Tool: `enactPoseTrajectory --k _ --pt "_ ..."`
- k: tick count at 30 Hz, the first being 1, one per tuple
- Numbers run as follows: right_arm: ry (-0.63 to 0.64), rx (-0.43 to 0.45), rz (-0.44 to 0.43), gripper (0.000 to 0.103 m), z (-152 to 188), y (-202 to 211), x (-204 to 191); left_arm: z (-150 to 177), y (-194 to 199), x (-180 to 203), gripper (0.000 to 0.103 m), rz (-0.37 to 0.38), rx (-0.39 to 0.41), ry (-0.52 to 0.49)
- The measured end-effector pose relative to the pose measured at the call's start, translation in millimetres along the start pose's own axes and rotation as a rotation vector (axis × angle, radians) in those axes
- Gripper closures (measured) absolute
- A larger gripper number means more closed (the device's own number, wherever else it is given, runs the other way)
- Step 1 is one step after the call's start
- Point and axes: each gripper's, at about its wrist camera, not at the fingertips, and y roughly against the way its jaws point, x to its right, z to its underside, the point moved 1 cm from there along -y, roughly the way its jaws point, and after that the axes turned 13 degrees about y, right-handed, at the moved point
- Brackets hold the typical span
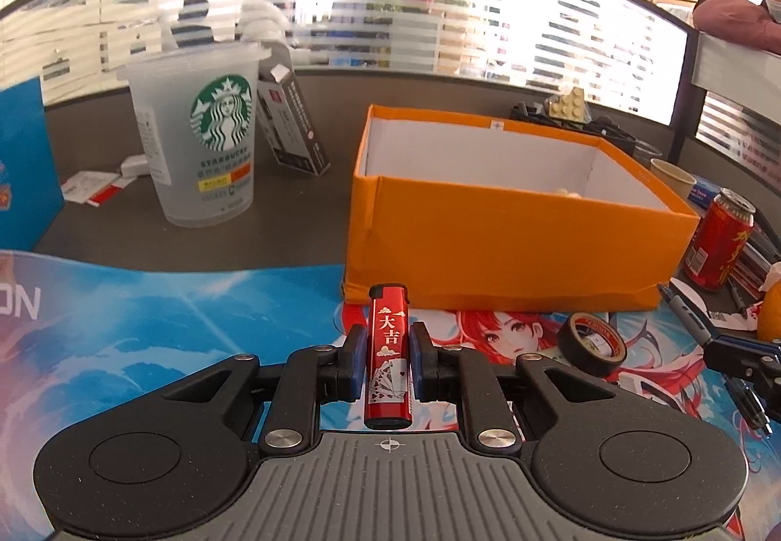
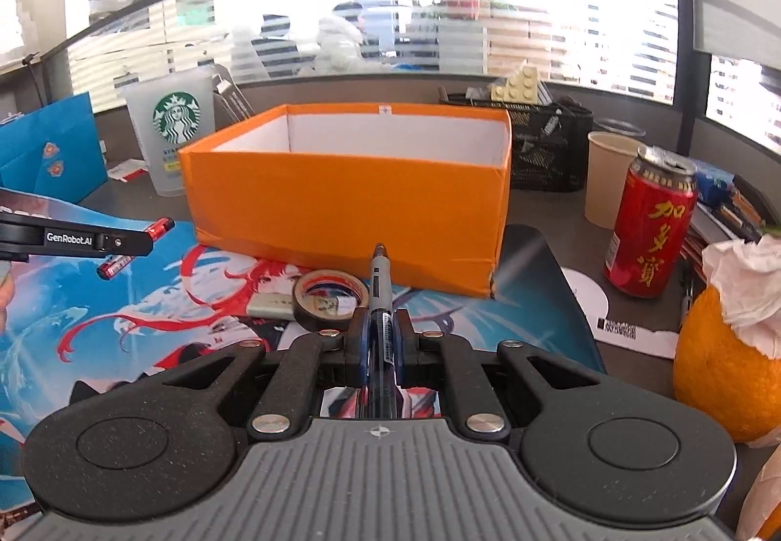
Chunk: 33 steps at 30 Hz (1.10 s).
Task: Organize rigid objects
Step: 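Carry the red lighter and black pen over the orange box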
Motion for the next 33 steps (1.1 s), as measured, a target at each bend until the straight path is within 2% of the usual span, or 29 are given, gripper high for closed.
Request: enactPoseTrajectory --k 11,22,28,33 --pt "0.020 0.069 -0.003 0.094 -22 16 -9 -16 23 3 0.087 0.025 0.056 -0.018" --pt "0.076 0.154 0.027 0.094 -70 18 -2 -60 31 21 0.087 0.069 0.137 -0.043" --pt "0.073 0.176 0.022 0.094 -100 2 12 -91 10 31 0.087 0.060 0.146 -0.041" --pt "0.074 0.161 0.015 0.094 -114 -17 20 -102 -22 32 0.087 0.047 0.092 -0.038"
